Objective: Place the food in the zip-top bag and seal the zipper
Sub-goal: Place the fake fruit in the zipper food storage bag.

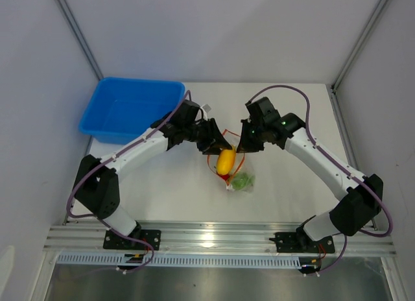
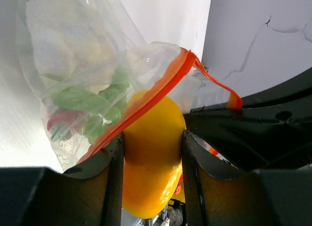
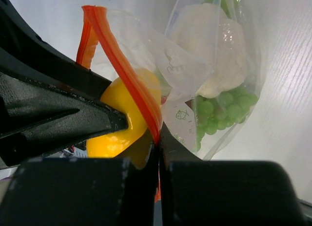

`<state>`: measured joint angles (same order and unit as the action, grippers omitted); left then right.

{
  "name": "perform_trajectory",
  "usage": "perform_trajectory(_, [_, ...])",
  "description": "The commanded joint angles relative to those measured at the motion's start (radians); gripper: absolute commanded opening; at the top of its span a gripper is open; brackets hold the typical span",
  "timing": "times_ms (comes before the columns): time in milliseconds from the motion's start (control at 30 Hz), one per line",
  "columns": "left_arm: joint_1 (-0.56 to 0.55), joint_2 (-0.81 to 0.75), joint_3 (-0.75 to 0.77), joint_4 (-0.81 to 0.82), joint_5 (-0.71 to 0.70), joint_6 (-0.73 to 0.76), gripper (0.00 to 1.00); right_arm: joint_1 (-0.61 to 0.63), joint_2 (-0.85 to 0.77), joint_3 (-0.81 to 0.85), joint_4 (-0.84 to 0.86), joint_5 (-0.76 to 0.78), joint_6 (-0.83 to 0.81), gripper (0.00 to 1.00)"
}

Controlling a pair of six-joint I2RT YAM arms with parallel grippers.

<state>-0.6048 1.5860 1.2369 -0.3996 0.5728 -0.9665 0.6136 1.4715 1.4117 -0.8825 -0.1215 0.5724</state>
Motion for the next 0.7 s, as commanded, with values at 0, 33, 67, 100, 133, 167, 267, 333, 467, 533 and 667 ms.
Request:
perform_trajectory(0, [-0.007,0.025,0.068,-0.038,-0.001,0.031,0.03,0.005,-0.039,-0.003,0.028,-0.01,0.012,0.0])
perform_trajectory(33, [-0.007,0.035,0.068,-0.035,0.002,0.028,0.06,0.005,-0.04,-0.002,0.03,-0.01,0.009,0.0])
perform_trajectory(67, [-0.01,0.042,0.068,-0.028,0.005,0.02,0.09,0.005,-0.037,-0.002,0.03,-0.01,0.007,0.0])
perform_trajectory(100, [-0.012,0.046,0.078,-0.031,0.009,0.018,0.17,0.005,-0.037,-0.002,0.028,-0.012,0.006,0.0])
perform_trajectory(133, [-0.016,0.055,0.082,-0.036,0.01,0.018,0.19,0.003,-0.034,-0.002,0.028,-0.012,0.003,0.0])
perform_trajectory(167, [-0.016,0.06,0.087,-0.038,0.013,0.017,0.22,0.003,-0.033,-0.002,0.028,-0.015,0.003,0.0])
perform_trajectory(267, [-0.018,0.065,0.104,-0.044,0.024,0.015,0.3,0.002,-0.028,-0.005,0.027,-0.015,0.0,0.0])
perform_trajectory(333, [-0.018,0.065,0.108,-0.054,0.025,0.015,0.35,-0.005,-0.028,-0.01,0.028,-0.024,0.0,0.0])
perform_trajectory(467, [-0.021,0.06,0.16,-0.108,0.004,0.069,0.41,-0.026,-0.025,-0.01,0.034,-0.041,-0.005,0.0])
perform_trajectory(533, [-0.021,0.062,0.177,-0.159,-0.016,0.123,0.56,-0.044,-0.025,-0.01,0.037,-0.061,-0.002,0.0])
perform_trajectory(667, [-0.023,0.043,0.2,-0.194,-0.05,0.183,0.91,-0.069,-0.027,-0.011,0.048,-0.087,0.004,0.0])
